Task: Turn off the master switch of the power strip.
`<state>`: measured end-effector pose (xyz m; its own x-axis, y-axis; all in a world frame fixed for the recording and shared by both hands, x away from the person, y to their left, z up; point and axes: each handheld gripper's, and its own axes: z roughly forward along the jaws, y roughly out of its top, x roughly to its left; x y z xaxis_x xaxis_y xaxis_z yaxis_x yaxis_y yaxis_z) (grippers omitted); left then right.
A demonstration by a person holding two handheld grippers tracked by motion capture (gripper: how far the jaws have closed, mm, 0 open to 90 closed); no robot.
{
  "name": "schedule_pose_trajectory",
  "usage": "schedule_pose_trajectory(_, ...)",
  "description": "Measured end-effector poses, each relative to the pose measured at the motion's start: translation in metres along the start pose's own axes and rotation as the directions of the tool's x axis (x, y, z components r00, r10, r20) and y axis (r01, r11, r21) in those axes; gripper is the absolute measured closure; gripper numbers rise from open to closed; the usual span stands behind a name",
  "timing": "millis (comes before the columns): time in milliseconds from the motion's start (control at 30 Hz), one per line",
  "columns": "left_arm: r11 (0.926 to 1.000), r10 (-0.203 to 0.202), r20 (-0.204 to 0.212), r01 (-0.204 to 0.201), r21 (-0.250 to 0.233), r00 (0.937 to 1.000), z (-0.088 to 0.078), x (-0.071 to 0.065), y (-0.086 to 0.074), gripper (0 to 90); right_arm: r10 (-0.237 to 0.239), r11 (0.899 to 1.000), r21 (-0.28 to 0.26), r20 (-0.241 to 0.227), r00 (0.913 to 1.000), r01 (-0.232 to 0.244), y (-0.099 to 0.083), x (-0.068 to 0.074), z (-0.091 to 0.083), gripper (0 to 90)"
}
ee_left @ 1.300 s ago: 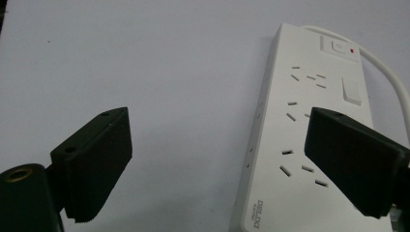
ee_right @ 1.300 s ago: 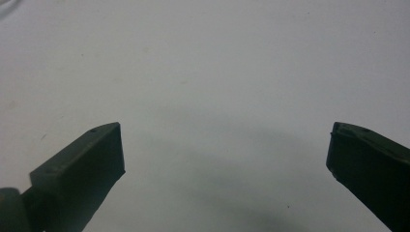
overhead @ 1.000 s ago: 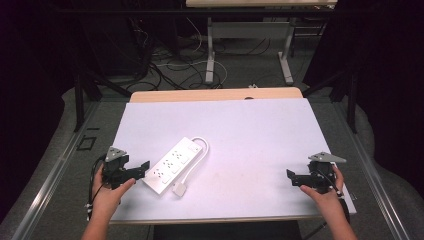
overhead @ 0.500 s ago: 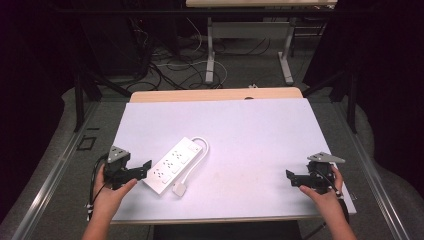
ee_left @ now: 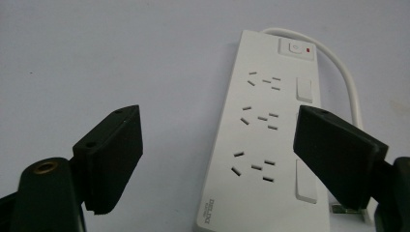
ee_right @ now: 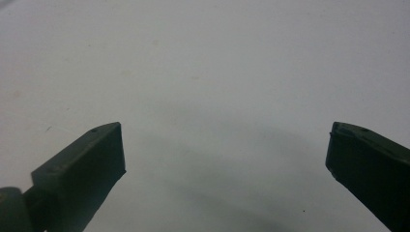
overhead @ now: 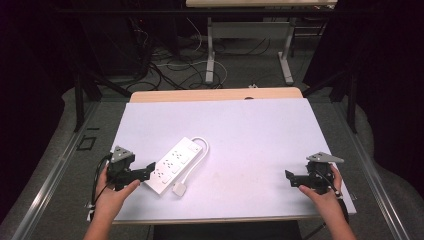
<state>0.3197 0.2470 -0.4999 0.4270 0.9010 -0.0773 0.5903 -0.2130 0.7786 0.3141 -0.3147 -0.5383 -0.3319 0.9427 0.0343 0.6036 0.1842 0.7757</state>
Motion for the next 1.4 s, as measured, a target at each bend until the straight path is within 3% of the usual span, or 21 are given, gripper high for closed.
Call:
schedule_pose_trajectory(133,1.0000,-0.002,0.012,0.002,-0.004,0.9999,-0.001,-0.003,0.002,19.0,-0.019,1.000,0.003,0.010,0.9998,0.019,0.001,0.001,-0.001,0.7)
schedule_pose_trajectory(467,0.9999,0.010,0.028,-0.010,0.007,0.9996,-0.004,-0.011,0.013,22.8,-0.005,1.000,0.005,-0.010,0.9999,0.006,0.002,0.002,-0.002,0.0)
schedule_pose_trajectory(633,0.9988,0.049,0.028,-0.049,0.009,0.9984,-0.002,-0.017,0.019,23.3,-0.003,1.000,0.006,-0.013,0.9999,0.003,0.002,0.002,-0.002,0.0)
schedule_pose_trajectory(1067,0.9966,0.080,0.031,-0.080,0.019,0.9963,0.004,-0.026,0.031,23.4,-0.027,1.000,0.016,-0.016,0.9995,0.027,0.001,0.005,-0.001,0.0)
schedule_pose_trajectory(1133,0.9974,0.068,0.045,-0.069,0.022,0.9967,0.005,-0.029,0.034,24.2,-0.028,0.999,0.018,-0.020,0.9994,0.028,0.001,0.005,-0.001,0.0)
schedule_pose_trajectory(1400,0.9955,0.089,0.070,-0.091,0.025,0.9936,0.009,-0.039,0.045,25.6,-0.038,0.999,0.017,-0.021,0.9991,0.038,0.001,0.006,0.000,0.0)
